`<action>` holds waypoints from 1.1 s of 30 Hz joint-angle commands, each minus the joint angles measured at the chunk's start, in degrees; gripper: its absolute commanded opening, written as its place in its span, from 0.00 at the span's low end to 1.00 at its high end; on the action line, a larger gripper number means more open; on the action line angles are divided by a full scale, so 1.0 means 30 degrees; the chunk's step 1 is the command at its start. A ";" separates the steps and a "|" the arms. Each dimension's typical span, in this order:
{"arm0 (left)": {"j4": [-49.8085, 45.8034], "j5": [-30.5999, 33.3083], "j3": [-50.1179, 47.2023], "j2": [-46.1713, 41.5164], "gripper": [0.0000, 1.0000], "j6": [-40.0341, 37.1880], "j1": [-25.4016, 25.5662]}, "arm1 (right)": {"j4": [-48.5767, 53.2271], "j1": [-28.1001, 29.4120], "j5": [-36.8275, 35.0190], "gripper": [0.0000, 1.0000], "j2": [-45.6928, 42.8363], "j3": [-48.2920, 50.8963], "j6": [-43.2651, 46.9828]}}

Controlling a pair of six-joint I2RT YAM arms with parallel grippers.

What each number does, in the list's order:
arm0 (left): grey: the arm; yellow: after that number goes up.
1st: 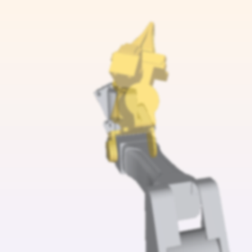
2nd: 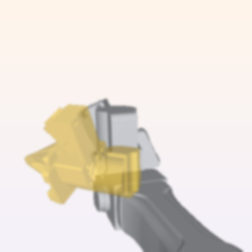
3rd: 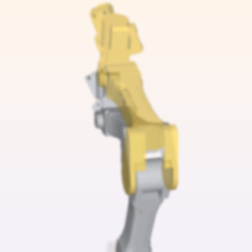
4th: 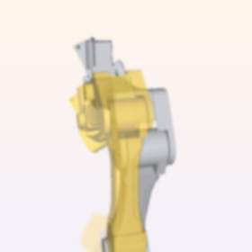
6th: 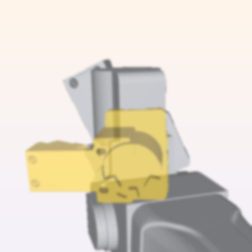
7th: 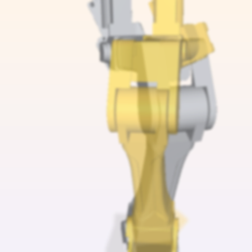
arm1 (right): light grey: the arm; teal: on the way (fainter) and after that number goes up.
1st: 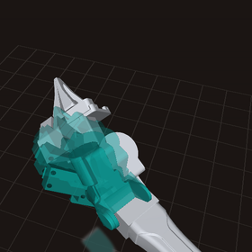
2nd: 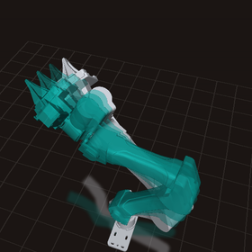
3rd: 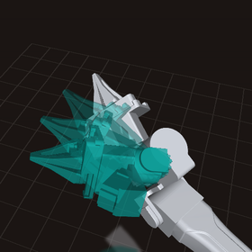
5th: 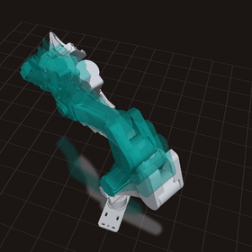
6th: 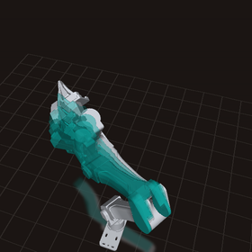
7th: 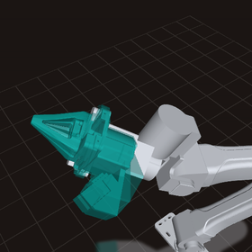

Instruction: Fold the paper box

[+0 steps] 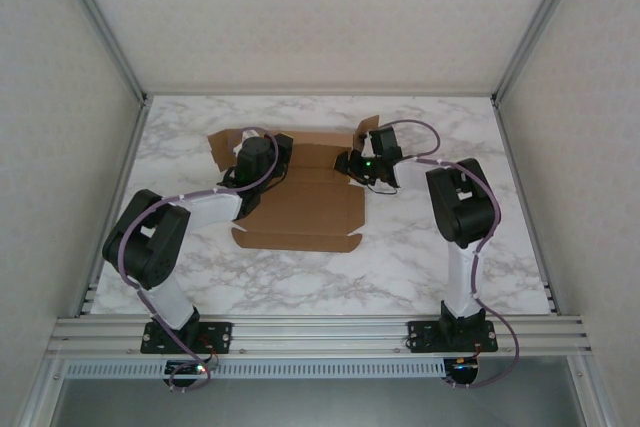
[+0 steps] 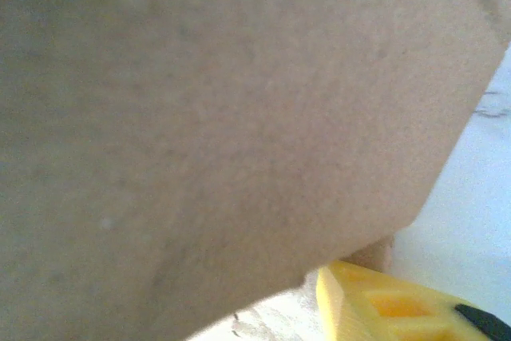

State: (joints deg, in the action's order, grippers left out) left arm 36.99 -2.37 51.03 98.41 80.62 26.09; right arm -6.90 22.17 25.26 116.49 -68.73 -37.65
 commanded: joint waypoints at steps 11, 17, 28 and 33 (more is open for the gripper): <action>-0.2073 -0.0118 0.0042 0.0038 0.00 -0.0358 -0.0426 | 0.2145 0.0045 -0.1021 0.44 -0.4175 0.1837 0.2494; -0.2685 0.0347 0.0073 -0.0108 0.00 -0.0711 -0.0492 | 0.3763 0.0030 -0.1949 0.34 -0.7054 0.2754 0.4551; -0.3510 0.0177 0.0687 0.0126 0.00 -0.1487 -0.0492 | 0.4178 0.0028 -0.4630 0.22 -1.1659 0.4242 0.4729; -0.3749 0.0204 0.0629 -0.0166 0.00 -0.1751 -0.0492 | 0.5782 -0.0945 -0.9086 0.24 -1.2387 0.2787 0.3680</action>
State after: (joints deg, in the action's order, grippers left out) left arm 32.75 -2.87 52.90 98.28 77.58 25.04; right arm 7.29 21.15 8.36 80.49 -57.41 -24.69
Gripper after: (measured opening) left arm 0.059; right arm 0.242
